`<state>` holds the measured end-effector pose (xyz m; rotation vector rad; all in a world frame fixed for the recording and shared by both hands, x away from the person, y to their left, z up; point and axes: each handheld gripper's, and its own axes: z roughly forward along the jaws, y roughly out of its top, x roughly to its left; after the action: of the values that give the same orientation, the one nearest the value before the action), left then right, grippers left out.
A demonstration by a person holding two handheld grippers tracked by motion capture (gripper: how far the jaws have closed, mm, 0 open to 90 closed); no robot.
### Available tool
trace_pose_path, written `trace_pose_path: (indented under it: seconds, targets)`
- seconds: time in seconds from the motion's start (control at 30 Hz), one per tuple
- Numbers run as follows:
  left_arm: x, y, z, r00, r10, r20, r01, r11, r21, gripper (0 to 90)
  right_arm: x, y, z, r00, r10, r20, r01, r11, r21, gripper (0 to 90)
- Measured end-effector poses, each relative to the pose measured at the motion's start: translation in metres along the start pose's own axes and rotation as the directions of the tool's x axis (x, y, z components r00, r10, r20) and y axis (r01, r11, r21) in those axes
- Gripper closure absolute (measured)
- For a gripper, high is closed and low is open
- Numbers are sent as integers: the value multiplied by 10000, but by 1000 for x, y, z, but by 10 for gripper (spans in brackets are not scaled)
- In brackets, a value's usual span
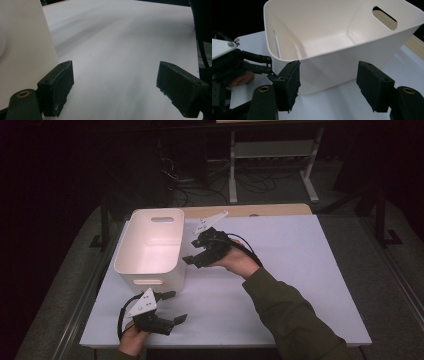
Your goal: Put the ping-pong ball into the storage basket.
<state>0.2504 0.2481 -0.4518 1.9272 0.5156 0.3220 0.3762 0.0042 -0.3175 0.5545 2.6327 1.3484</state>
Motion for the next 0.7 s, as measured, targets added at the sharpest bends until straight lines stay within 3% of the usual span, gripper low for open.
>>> trace_pose_path:
  seconds: [0.33,0.7]
  targets:
    - [0,0,0,10000,-22,7,22,10000,-15,142,-6,-22,-2,9982,300,514,-300,9995,-23,265]
    - [-1,0,0,10000,-10,4,10,10000,-35,142,-7,-42,-2,9897,763,1212,-745,9970,-196,133]
